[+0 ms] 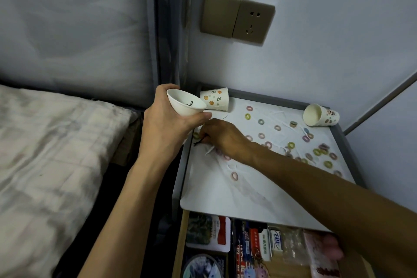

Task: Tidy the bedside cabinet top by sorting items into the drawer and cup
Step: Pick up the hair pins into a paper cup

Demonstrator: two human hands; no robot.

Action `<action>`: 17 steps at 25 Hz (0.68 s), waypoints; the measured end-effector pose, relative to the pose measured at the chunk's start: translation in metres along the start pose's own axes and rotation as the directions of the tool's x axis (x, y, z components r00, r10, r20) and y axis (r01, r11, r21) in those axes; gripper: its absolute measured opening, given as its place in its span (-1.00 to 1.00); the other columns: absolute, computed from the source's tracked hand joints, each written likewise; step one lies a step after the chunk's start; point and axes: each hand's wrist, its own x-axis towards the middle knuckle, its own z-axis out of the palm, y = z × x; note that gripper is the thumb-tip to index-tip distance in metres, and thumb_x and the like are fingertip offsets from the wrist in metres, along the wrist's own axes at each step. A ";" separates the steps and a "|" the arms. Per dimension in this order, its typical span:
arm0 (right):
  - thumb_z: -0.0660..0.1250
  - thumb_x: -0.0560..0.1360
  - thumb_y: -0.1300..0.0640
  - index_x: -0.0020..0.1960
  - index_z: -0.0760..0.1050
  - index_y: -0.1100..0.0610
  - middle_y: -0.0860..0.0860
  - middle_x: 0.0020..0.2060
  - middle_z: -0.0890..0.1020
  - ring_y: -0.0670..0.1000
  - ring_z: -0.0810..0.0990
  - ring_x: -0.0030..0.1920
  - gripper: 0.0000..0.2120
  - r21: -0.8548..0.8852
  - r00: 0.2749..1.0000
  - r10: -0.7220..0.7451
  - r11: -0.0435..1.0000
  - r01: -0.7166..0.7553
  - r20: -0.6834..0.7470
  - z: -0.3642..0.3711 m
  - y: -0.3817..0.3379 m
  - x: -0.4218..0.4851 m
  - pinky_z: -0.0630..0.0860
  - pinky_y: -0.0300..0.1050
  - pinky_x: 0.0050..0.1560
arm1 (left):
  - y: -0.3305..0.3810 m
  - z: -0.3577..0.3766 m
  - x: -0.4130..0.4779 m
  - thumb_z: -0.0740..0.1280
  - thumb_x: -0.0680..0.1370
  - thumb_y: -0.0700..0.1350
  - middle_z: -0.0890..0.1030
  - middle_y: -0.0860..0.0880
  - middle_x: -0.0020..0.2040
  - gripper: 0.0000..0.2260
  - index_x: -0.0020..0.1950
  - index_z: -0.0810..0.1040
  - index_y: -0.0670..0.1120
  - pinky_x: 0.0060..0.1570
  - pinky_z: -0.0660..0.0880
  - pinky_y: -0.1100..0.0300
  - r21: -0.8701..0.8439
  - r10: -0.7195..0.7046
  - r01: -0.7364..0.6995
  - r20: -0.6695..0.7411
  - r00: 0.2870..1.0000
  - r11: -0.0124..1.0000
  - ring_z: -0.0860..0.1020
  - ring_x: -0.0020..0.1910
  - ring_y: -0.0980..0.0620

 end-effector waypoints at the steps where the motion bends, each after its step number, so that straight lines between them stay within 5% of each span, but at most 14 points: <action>1: 0.29 0.51 0.27 0.02 0.63 0.14 0.09 -0.04 0.62 0.08 0.59 -0.05 -0.83 -0.076 0.999 -0.035 0.996 0.037 0.025 0.000 0.000 0.000 0.52 -0.05 -0.03 | 0.000 0.000 0.000 0.63 0.23 0.08 0.56 0.21 -0.08 -0.37 0.20 0.43 0.09 -0.25 0.39 0.56 0.001 0.001 -0.001 0.002 1.000 1.000 0.52 -0.10 0.36; 4: 0.25 0.51 0.31 0.08 0.60 0.16 0.13 -0.01 0.62 0.15 0.58 -0.01 -0.77 -0.081 0.998 -0.004 0.997 0.010 0.065 0.000 0.005 -0.001 0.52 -0.10 -0.08 | 0.000 0.001 -0.001 0.62 0.22 0.10 0.56 0.21 -0.07 -0.37 0.19 0.43 0.11 -0.25 0.41 0.51 -0.004 0.006 -0.006 0.003 1.000 1.000 0.53 -0.08 0.34; 7: 0.25 0.59 0.24 0.06 0.58 0.15 0.10 -0.09 0.66 0.07 0.67 -0.11 -0.86 0.427 0.956 0.294 0.865 -0.263 -0.008 -0.016 0.004 -0.003 0.63 -0.06 -0.14 | 0.000 0.000 -0.001 0.62 0.21 0.13 0.57 0.21 -0.08 -0.38 0.17 0.42 0.12 -0.27 0.40 0.53 -0.017 0.006 -0.006 0.004 1.000 1.000 0.53 -0.10 0.38; 10: 0.30 0.58 0.25 0.00 0.58 0.15 0.05 -0.25 0.66 -0.05 0.63 -0.27 -0.91 0.644 0.930 0.359 0.730 -0.230 -0.076 -0.053 0.007 -0.008 0.58 -0.12 -0.15 | 0.000 0.002 -0.005 0.62 0.21 0.12 0.57 0.19 -0.07 -0.36 0.19 0.42 0.11 -0.28 0.38 0.55 -0.002 0.006 -0.006 0.027 1.000 1.000 0.53 -0.11 0.35; 13: 0.34 0.54 0.25 0.06 0.64 0.16 -0.02 -0.29 0.66 -0.14 0.54 -0.37 -0.86 0.574 0.939 0.285 0.809 -0.129 -0.190 -0.103 0.003 -0.020 0.49 -0.22 -0.24 | 0.000 0.008 -0.009 0.62 0.19 0.13 0.57 0.20 -0.08 -0.36 0.18 0.43 0.13 -0.29 0.38 0.54 0.011 0.014 -0.015 0.059 0.998 1.000 0.53 -0.11 0.33; 17: 0.44 0.47 0.20 0.03 0.70 0.09 -0.07 -0.21 0.68 -0.17 0.60 -0.24 -0.85 0.268 0.969 -0.094 0.951 0.155 -0.227 -0.158 -0.026 -0.036 0.46 -0.38 -0.17 | 0.007 0.021 -0.019 0.62 0.19 0.09 0.59 0.24 -0.11 -0.39 0.15 0.44 0.18 -0.32 0.41 0.50 0.005 0.005 -0.006 0.136 0.991 1.000 0.54 -0.15 0.40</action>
